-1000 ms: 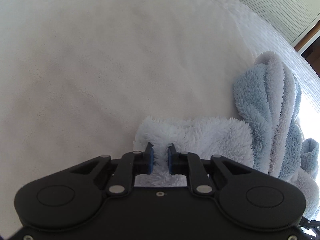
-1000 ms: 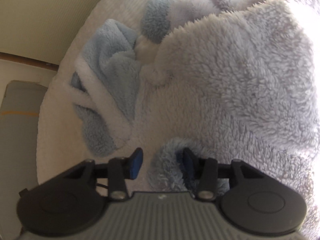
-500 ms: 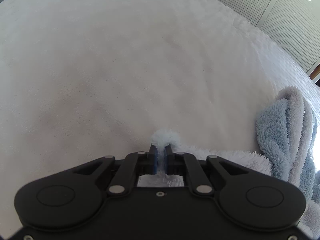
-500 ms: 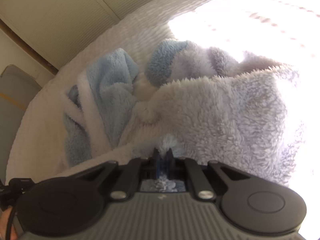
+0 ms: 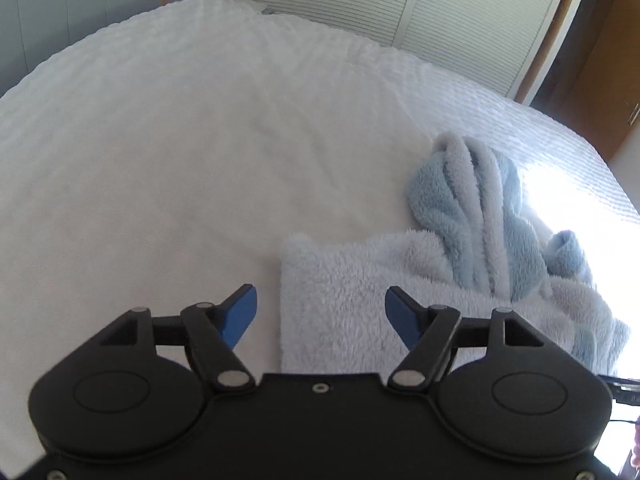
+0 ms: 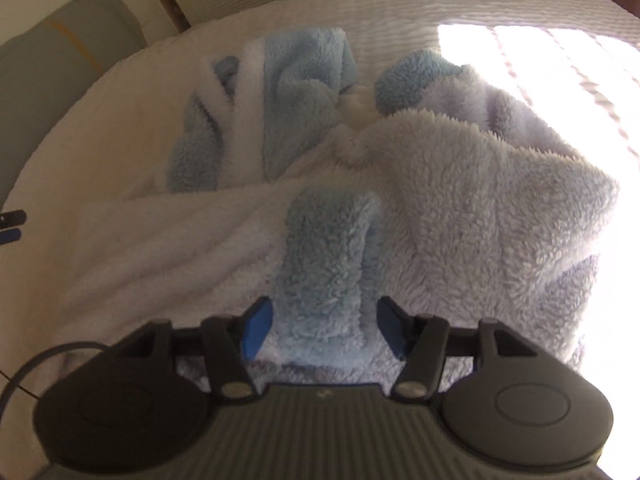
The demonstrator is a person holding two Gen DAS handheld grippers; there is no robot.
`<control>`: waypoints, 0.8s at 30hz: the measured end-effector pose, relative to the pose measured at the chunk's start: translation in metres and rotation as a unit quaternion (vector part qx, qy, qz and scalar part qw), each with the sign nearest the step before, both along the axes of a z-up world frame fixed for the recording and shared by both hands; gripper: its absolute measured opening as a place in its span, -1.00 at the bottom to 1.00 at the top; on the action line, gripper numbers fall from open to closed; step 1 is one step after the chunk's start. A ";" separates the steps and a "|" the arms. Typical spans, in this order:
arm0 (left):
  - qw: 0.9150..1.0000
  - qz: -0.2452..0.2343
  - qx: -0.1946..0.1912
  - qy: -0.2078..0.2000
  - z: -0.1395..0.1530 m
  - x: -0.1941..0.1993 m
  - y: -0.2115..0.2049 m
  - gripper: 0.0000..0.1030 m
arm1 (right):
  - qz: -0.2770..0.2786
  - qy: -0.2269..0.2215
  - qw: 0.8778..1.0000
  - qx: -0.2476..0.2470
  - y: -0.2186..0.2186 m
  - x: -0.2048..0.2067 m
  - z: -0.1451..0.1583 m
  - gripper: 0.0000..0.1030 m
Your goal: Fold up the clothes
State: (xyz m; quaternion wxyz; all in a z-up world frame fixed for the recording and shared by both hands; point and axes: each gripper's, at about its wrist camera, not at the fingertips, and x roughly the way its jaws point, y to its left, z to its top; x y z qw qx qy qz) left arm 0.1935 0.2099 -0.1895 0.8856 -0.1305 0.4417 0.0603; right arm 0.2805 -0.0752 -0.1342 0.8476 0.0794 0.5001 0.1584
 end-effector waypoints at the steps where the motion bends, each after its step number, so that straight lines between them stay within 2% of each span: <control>1: 1.000 -0.001 -0.008 0.023 -0.007 -0.011 -0.001 0.40 | 0.002 0.002 1.000 0.001 0.002 -0.001 -0.003 0.10; 3: 0.998 -0.004 -0.018 0.062 -0.022 -0.031 -0.004 0.33 | -0.011 0.001 1.000 0.014 0.006 0.001 -0.010 0.01; 5: 0.996 -0.011 -0.008 0.088 -0.036 -0.049 -0.010 0.31 | -0.019 0.009 1.000 0.023 0.009 0.004 -0.015 -0.07; 8: 0.994 -0.031 -0.002 0.104 -0.050 -0.070 -0.017 0.27 | -0.020 0.030 0.999 0.026 0.013 0.009 -0.022 -0.81; 10: 0.993 -0.049 -0.004 0.108 -0.056 -0.081 -0.023 0.33 | -0.018 0.031 0.999 0.026 0.012 0.008 -0.020 -0.81; 12: 0.991 -0.077 0.014 0.104 -0.060 -0.091 -0.034 0.34 | -0.019 0.025 0.999 0.035 0.005 0.003 -0.011 -0.82; 15: 0.987 -0.111 0.069 0.097 -0.078 -0.092 -0.056 0.35 | -0.025 0.022 0.999 0.025 -0.002 -0.002 -0.005 -0.82; 17: 0.984 -0.085 0.099 0.121 -0.092 -0.086 -0.050 0.26 | -0.034 0.020 0.999 0.004 -0.003 -0.007 -0.003 -0.79; 18: 0.983 -0.072 0.107 0.131 -0.097 -0.083 -0.046 0.23 | -0.038 0.020 0.999 -0.007 -0.003 -0.010 -0.002 -0.72; 19: 0.985 -0.057 0.094 0.136 -0.099 -0.082 -0.037 0.23 | -0.042 0.019 0.999 -0.018 -0.003 -0.013 -0.002 -0.65; 21: 0.987 -0.030 0.069 0.145 -0.100 -0.082 -0.020 0.24 | -0.052 0.017 0.998 -0.037 -0.004 -0.019 0.001 -0.30; 23: 0.988 -0.027 0.065 0.140 -0.094 -0.087 -0.012 0.28 | -0.069 0.001 0.997 -0.022 -0.012 -0.034 0.013 -0.12; 24: 0.988 -0.026 0.063 0.136 -0.090 -0.089 -0.010 0.30 | -0.077 -0.002 0.997 -0.015 -0.017 -0.041 0.018 -0.10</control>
